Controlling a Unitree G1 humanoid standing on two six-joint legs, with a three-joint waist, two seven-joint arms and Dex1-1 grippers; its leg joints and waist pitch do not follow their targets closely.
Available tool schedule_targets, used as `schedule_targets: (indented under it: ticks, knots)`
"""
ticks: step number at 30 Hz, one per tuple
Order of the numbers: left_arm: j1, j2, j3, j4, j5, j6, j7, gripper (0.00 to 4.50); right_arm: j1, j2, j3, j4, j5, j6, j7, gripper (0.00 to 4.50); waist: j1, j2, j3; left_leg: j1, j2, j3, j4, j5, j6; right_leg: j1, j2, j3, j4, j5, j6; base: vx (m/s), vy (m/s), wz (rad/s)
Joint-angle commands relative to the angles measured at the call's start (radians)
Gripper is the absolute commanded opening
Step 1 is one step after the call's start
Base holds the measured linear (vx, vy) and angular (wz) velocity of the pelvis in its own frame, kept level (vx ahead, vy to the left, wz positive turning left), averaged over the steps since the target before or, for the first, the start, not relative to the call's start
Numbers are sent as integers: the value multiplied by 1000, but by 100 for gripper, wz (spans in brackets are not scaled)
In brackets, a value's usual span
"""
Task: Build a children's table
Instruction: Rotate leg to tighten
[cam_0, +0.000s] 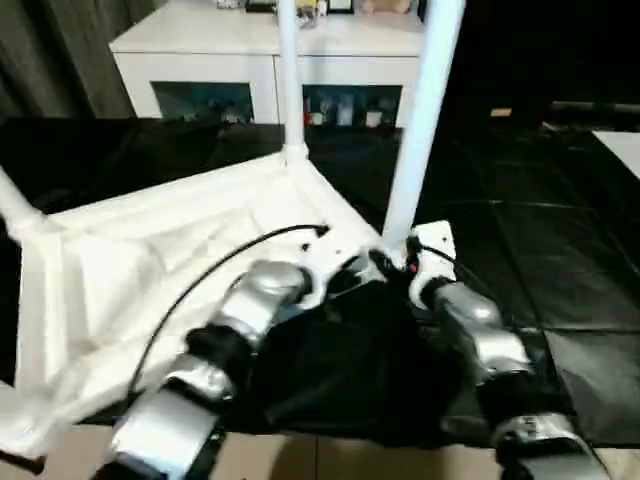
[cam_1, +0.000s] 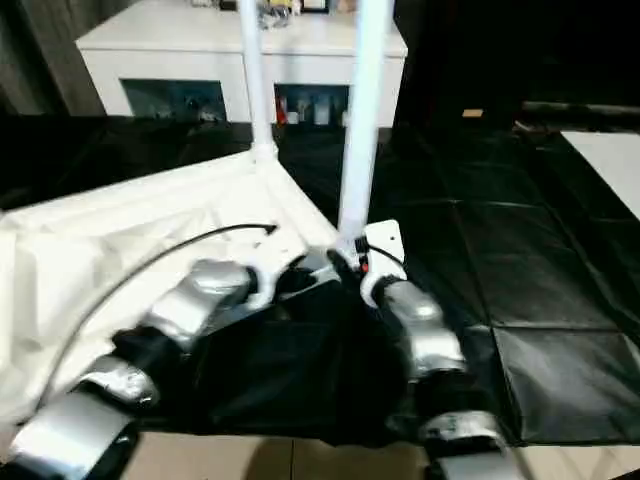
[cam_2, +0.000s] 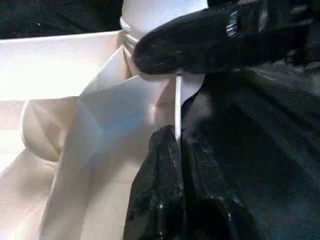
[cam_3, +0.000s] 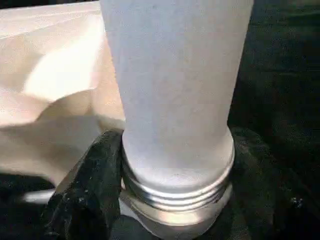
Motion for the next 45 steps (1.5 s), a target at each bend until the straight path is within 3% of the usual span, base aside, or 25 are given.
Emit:
schedule_targets:
  ticks: [1, 3, 5, 11, 16, 17, 18, 22, 26, 31, 32, 37, 39, 45]
  knots:
    - [-10, 11, 21, 67, 41, -7, 101, 0, 15, 23, 15, 30, -16, 12, 0, 272, -1, -8, -61, 14, 27, -20, -82, -288, 9, 33, -42, 23, -72, -301, -189, 0, 0, 0]
    - [-15, 9, 17, 81, 44, -15, 96, 0, 18, 30, 30, 21, -17, -2, 22, 272, -1, -7, -60, 13, 28, -21, -83, -297, 13, 34, -43, 22, -72, -303, -189, 0, 0, 0]
    - [-12, 16, 7, 84, 41, -22, 60, 0, 28, 26, 35, -9, -9, -34, 53, 342, 1, -7, -59, 16, 30, -21, -84, -318, 12, 32, -44, 23, -74, -316, -187, 0, 0, 0]
    - [31, 84, -36, 40, 43, -53, -119, 0, 23, -98, 37, -37, 38, -56, 292, 385, -6, -9, -56, 7, 29, -24, -87, -320, 29, 40, -46, 20, -76, -345, -179, 0, 0, 0]
    - [54, 133, -50, 8, 26, -109, -244, 0, 52, -211, 95, -81, 52, -57, 554, 385, -8, -10, -60, 6, 33, -20, -79, -279, 63, 44, -47, 22, -66, -255, -225, 0, 0, 0]
    - [74, 164, -57, -45, -8, -136, -352, 0, 67, -252, 109, -106, 64, -73, 643, 385, -8, -9, -61, 5, 34, -21, -78, -270, 65, 45, -47, 21, -64, -242, -234, 0, 0, 0]
    - [77, 168, -57, -52, -13, -137, -365, 0, 69, -255, 110, -108, 66, -73, 651, 385, -5, -11, -62, 3, 35, -21, -77, -253, 74, 50, -48, 19, -61, -220, -246, 0, 0, 0]
    - [117, 227, -71, -179, -79, -100, -543, 0, 76, -291, 121, -137, 93, -74, 754, 385, 8, -2, -64, 11, 44, -14, -76, -233, 75, 43, -43, 18, -47, -157, -293, 0, 0, 0]
    - [137, 255, -66, -236, -104, -77, -610, 0, 78, -302, 132, -148, 108, -66, 820, 385, 18, 1, -60, 19, 46, -11, -79, -263, 59, 36, -40, 20, -49, -170, -291, 0, 0, 0]
    - [153, 276, -62, -266, -105, -68, -626, 0, 98, -311, 169, -162, 98, -60, 893, 385, 30, -2, -59, 17, 46, -12, -83, -283, 36, 36, -44, 24, -50, -208, -267, 0, 0, 0]
    - [154, 277, -62, -268, -105, -66, -626, 0, 98, -311, 170, -160, 96, -61, 897, 358, 30, -3, -59, 17, 45, -13, -83, -281, 34, 37, -45, 24, -51, -212, -262, 0, 0, 0]
    - [158, 281, -60, -278, -101, -53, -627, 0, 98, -316, 173, -158, 100, -52, 906, 346, 29, -3, -59, 16, 43, -13, -81, -270, 34, 37, -45, 25, -53, -227, -252, 0, 0, 0]
    - [159, 280, -58, -278, -96, -52, -629, 0, 98, -319, 172, -158, 99, -50, 911, 312, 29, -4, -60, 15, 42, -13, -81, -266, 34, 37, -45, 24, -53, -225, -252, 0, 0, 0]
    - [162, 282, -56, -281, -86, -51, -620, 0, 98, -318, 171, -154, 98, -49, 906, 274, 30, -5, -61, 14, 42, -13, -78, -245, 45, 39, -45, 23, -50, -198, -259, 0, 0, 0]
